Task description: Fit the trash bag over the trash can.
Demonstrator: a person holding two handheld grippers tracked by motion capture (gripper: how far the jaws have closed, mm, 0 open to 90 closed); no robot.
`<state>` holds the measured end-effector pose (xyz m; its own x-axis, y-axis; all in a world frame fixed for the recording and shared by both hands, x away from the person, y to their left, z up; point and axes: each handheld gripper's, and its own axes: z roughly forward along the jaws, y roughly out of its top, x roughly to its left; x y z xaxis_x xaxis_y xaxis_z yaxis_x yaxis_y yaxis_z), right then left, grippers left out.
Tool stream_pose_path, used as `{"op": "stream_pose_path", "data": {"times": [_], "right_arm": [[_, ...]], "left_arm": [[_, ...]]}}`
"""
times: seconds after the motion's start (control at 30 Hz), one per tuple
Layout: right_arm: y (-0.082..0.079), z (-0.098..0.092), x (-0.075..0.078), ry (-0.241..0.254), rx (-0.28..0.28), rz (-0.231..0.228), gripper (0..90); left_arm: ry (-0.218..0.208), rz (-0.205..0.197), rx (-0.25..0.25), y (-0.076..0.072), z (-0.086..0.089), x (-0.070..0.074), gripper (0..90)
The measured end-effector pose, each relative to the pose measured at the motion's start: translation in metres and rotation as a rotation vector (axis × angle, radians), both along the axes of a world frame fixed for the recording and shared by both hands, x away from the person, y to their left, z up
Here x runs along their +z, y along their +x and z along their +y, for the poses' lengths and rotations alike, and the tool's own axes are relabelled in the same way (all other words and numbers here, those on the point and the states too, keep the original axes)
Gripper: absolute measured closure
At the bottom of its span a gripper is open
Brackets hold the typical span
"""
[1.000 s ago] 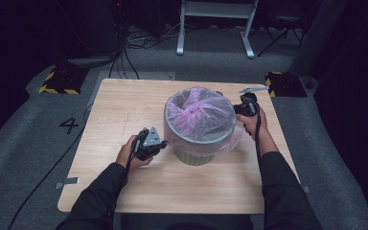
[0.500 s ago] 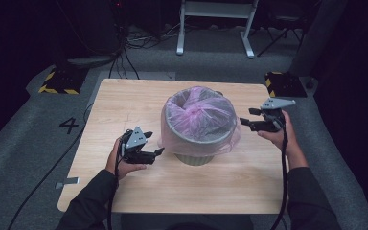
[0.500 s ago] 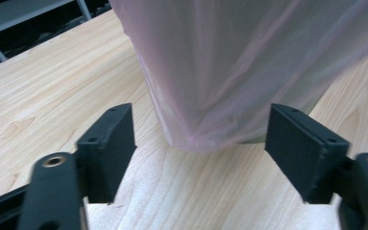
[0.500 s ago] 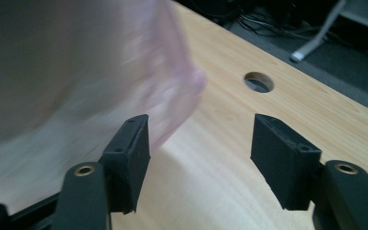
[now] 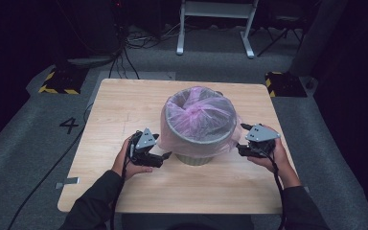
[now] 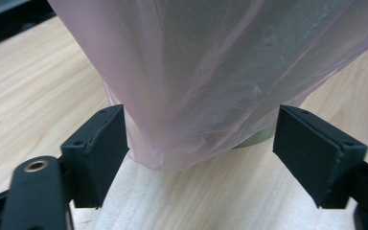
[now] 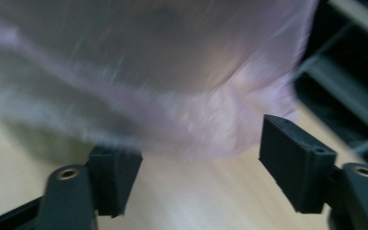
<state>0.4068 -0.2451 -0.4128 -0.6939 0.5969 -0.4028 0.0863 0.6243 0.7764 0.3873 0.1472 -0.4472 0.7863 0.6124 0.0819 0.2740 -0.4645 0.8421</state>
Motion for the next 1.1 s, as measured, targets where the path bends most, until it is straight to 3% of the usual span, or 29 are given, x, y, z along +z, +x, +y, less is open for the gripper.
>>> {"op": "stream_pose_path", "data": {"times": [0.03, 0.07, 0.13, 0.2, 0.27, 0.33, 0.43, 0.5, 0.63, 0.7, 0.77, 0.83, 0.87, 0.97, 1.03, 1.07, 1.1], "right_arm": [[-0.002, 0.002, 0.001, -0.002, -0.015, -0.034, 33.5], [-0.005, 0.003, 0.003, 0.005, -0.023, -0.067, 42.0], [-0.010, 0.004, 0.005, 0.028, 0.015, -0.103, 61.3], [-0.013, 0.006, 0.005, 0.015, 0.064, -0.103, 77.8], [-0.015, 0.010, 0.001, -0.021, 0.104, -0.096, 90.0], [-0.014, 0.010, -0.003, -0.028, 0.130, -0.068, 90.0], [-0.014, 0.008, -0.010, -0.033, 0.151, -0.024, 90.0], [-0.012, 0.006, -0.017, -0.049, 0.149, 0.016, 90.0], [-0.005, 0.001, -0.035, -0.061, 0.123, 0.100, 90.0], [0.001, -0.001, -0.042, -0.071, 0.117, 0.151, 90.0], [0.007, 0.000, -0.049, -0.093, 0.100, 0.183, 90.0], [0.014, 0.000, -0.060, -0.112, 0.079, 0.213, 90.0], [0.017, 0.000, -0.064, -0.113, 0.078, 0.231, 90.0], [0.022, 0.000, -0.072, -0.106, 0.059, 0.264, 88.8], [0.024, -0.002, -0.073, -0.064, 0.062, 0.292, 80.7], [0.024, -0.004, -0.072, -0.046, 0.069, 0.298, 75.2], [0.023, -0.005, -0.072, -0.037, 0.070, 0.298, 71.7]], "left_arm": [[-0.002, -0.001, -0.006, 0.000, -0.001, 0.000, 22.6], [0.003, -0.005, -0.005, 0.000, -0.001, 0.000, 26.6], [0.018, -0.006, -0.004, 0.002, -0.003, 0.000, 39.5], [0.039, -0.014, -0.008, 0.003, -0.005, -0.001, 50.8], [0.055, -0.020, -0.033, 0.004, -0.005, -0.003, 74.1], [0.076, -0.024, -0.052, 0.004, -0.006, -0.004, 89.7], [0.096, 0.001, -0.089, 0.004, -0.010, -0.008, 90.0], [0.129, 0.007, -0.089, 0.006, -0.012, -0.012, 90.0], [0.140, 0.041, -0.081, 0.012, -0.014, -0.022, 90.0], [0.169, 0.046, -0.068, 0.016, -0.015, -0.026, 90.0], [0.166, 0.056, -0.062, 0.020, -0.013, -0.031, 89.1], [0.168, 0.066, -0.041, 0.023, -0.012, -0.035, 81.4], [0.163, 0.071, -0.033, 0.024, -0.011, -0.036, 74.7], [0.105, 0.100, -0.016, 0.026, -0.003, -0.036, 44.0], [0.081, 0.123, 0.026, 0.024, 0.006, -0.036, 25.1], [0.082, 0.122, 0.046, 0.023, 0.009, -0.035, 17.9], [0.070, 0.116, 0.064, 0.019, 0.015, -0.034, 17.5]]}}
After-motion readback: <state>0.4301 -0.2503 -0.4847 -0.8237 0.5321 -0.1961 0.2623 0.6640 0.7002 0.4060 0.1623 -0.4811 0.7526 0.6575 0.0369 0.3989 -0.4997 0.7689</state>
